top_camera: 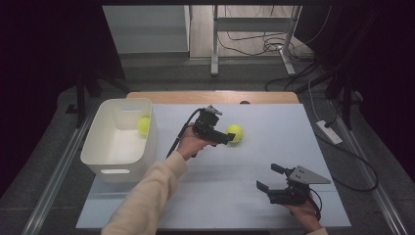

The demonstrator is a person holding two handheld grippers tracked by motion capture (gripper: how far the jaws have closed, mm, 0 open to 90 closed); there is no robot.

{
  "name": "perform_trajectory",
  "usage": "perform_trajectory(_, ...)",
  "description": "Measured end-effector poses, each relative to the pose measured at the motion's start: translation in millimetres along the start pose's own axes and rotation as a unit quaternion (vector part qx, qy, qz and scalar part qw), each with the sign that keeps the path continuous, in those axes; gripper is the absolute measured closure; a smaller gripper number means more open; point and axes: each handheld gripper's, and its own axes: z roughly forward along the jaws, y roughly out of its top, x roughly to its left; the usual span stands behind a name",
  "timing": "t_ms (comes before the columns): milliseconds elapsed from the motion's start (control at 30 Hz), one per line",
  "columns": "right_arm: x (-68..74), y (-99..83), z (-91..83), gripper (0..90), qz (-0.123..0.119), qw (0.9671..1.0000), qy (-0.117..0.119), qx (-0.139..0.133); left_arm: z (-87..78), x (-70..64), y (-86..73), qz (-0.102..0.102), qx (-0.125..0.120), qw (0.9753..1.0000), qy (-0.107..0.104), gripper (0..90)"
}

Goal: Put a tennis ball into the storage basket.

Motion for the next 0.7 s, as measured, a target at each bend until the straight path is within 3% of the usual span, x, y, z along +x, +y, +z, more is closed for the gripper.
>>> perform_trajectory(700, -0.4, -0.9, 1.6, 11.7, -0.003, 1.0, 0.001, 0.006, 21.9, 8.8, 7.0, -0.019, 0.012, 0.9997, 0.011, 6.9)
